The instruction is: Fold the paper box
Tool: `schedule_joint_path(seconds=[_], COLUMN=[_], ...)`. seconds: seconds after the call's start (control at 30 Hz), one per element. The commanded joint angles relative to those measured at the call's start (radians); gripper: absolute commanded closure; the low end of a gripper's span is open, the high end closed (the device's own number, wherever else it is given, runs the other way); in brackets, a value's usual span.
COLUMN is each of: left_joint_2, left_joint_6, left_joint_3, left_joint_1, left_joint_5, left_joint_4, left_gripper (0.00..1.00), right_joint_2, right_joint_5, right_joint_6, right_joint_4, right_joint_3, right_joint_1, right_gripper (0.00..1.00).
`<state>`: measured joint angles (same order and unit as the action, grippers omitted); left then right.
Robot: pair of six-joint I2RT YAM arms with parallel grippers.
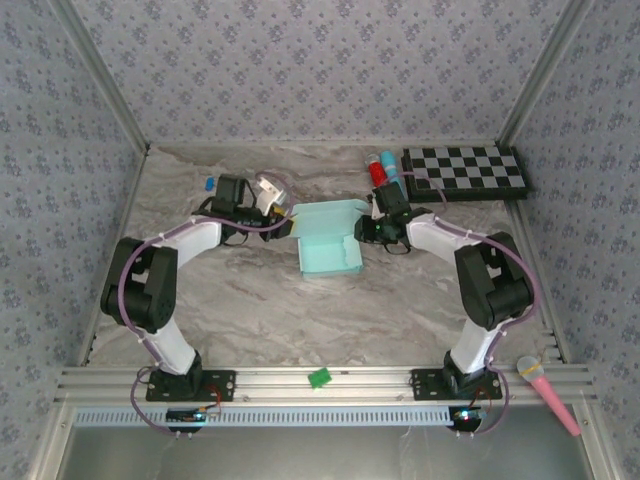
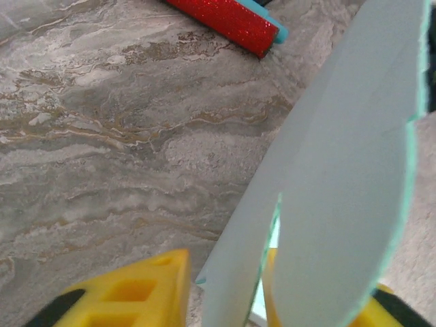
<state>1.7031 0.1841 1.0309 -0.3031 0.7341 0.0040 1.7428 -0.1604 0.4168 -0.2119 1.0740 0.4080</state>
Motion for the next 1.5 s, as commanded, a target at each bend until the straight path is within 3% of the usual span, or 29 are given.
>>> schedule_joint_path(seconds=[0.0,0.13,0.37,0.63,0.97,1.47], left_joint_2=[-0.002,-0.025,-0.076,-0.090,-0.092,-0.106], left_joint_6=[-0.004,-0.019,-0.011,0.002,0.009,0.031], left_joint_3=[0.029,0.008,-0.018,-0.028,-0.031,-0.062], left_joint_1=[-0.004,-0.006,-0.025,-0.037,-0.041,-0.049], left_joint_5=[0.052,0.057,0.050,0.027,0.008,0.005], left_joint_4=[0.004,0.010,-0.006,-0.026,-0.032,-0.026], left_gripper=[0.77,0.89,0.97,0.99,0.99,1.00], right_joint_2=[0.014,-0.019,-0.045,-0.049,-0.099,-0.225], right_joint_5=[0.018,0.034,0.017,-0.004,-0.036,-0.015], right_joint_6=[-0.023,-0.019,-0.019,-0.042,-0.073,-0.008], right_joint_4=[-0.038,-0.028,0.017,0.027,0.007,0.035], right_joint_3=[0.029,0.006,-0.063,-0.098,-0.168,-0.244], right_joint_1=[-0.004,-0.002,0.006,0.025,0.043,0.031], right_gripper=[0.69,0.69,0.62,0.57,0.58,0.47])
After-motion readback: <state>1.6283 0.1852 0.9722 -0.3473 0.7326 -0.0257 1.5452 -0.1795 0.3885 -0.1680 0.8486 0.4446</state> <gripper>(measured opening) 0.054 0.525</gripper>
